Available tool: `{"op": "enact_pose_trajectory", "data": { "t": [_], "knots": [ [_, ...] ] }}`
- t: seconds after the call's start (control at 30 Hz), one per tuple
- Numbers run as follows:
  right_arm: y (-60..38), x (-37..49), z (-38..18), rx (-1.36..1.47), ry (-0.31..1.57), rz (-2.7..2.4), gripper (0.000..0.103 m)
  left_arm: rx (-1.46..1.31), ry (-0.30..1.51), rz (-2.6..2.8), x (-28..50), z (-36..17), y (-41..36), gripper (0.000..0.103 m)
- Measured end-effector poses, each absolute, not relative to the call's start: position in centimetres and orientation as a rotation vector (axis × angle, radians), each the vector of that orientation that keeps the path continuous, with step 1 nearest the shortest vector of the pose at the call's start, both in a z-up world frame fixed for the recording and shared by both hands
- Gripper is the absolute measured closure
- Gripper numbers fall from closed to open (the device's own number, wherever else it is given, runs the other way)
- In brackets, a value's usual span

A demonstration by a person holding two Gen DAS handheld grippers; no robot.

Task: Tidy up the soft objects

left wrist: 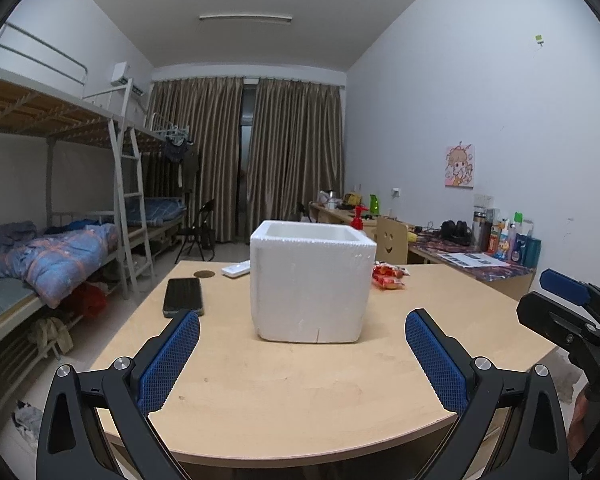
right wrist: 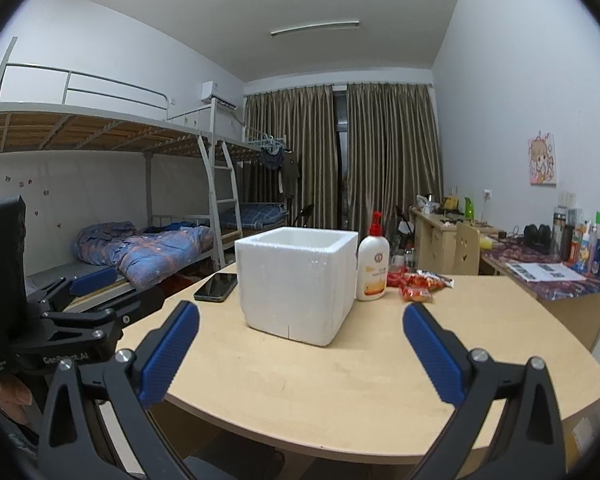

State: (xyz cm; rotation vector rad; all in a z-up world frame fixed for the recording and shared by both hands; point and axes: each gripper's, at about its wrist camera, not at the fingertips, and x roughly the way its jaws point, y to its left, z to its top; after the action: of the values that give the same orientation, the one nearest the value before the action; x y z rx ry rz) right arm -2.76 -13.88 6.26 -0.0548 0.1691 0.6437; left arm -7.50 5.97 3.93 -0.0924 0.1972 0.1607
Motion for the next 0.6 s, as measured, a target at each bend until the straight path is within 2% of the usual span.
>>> {"op": "enact_pose_trajectory", "data": {
  "t": [0.33, 0.6],
  "knots": [
    [-13.7, -1.5, 4.9, -0.033, 0.284, 0.626, 0.0, -0.091, 0.239, 0.185, -6.4, 2.5, 5.7, 0.0],
    [-14.2, -2.4, 5.3, -0.031, 0.272, 0.622, 0.0, -0.071, 0.227, 0.184, -6.7, 2.6, 5.3, 0.0]
  ]
}}
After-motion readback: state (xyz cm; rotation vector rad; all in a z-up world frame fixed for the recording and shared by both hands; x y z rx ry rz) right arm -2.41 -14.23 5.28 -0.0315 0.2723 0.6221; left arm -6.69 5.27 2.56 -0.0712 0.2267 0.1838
